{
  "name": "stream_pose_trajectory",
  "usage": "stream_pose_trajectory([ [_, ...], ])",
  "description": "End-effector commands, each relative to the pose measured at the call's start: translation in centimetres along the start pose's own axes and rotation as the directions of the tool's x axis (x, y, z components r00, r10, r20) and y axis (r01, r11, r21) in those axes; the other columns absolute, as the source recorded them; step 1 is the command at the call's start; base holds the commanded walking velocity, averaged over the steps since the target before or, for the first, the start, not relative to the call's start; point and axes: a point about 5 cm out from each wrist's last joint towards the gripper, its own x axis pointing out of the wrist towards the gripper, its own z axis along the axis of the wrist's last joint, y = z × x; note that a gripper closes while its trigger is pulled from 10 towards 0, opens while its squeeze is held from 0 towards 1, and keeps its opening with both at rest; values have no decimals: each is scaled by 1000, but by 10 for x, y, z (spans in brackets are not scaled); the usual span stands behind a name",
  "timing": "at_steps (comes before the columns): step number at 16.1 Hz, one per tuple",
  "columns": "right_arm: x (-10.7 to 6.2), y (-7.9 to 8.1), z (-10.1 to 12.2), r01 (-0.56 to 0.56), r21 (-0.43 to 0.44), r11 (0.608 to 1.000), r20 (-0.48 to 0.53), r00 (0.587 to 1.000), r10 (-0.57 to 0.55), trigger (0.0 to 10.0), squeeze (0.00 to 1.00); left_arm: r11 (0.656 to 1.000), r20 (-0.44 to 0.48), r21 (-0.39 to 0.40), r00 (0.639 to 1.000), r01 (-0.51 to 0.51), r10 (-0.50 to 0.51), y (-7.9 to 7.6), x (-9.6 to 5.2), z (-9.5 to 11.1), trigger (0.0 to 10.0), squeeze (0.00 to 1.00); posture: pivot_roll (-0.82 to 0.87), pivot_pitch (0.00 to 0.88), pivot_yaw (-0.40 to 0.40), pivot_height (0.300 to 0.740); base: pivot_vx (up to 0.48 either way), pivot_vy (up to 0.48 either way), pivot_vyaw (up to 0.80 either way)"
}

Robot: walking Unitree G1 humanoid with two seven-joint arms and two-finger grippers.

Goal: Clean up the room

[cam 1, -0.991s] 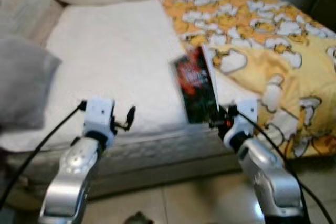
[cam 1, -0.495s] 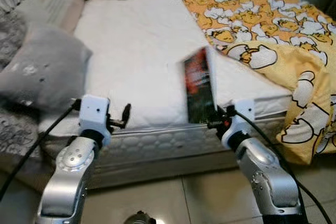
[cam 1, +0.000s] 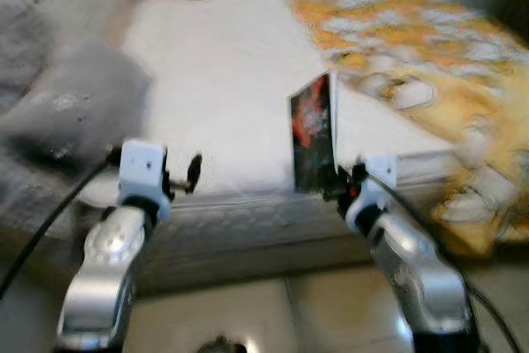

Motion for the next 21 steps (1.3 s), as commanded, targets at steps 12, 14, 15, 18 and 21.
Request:
stream_pose_trajectory([
  [12, 3, 0, 9, -12, 19, 1000, 49, 999, 11, 10000, 0, 998, 15, -8, 998, 54, -54, -9, 4, 3, 10000, 0, 36, 0, 11, 740, 257, 0, 310],
  [14, 4, -2, 9, -5, 32, 999, 38, 999, 4, 10000, 0, 998, 17, -9, 998, 57, -57, -10, 5, 3, 10000, 0, 38, 0, 11, 740, 274, 0, 0],
  [15, 6, -1, 9, -8, 33, 999, 40, 999, 6, 10000, 0, 998, 20, -9, 998, 58, -58, -9, 5, 4, 10000, 0, 39, 0, 12, 740, 274, 0, -800],
  [18, 8, 0, 12, -14, 15, 1000, 56, 998, 13, 10000, 0, 999, 22, -4, 998, 52, -52, -6, 5, 4, 10000, 0, 46, 0, 13, 740, 276, 0, -267],
  [21, 8, 2, 11, -23, 22, 999, 54, 998, 22, 10000, 0, 999, 22, -3, 999, 49, -49, -5, 5, 5, 10000, 0, 50, 0, 13, 740, 279, 0, 0],
])
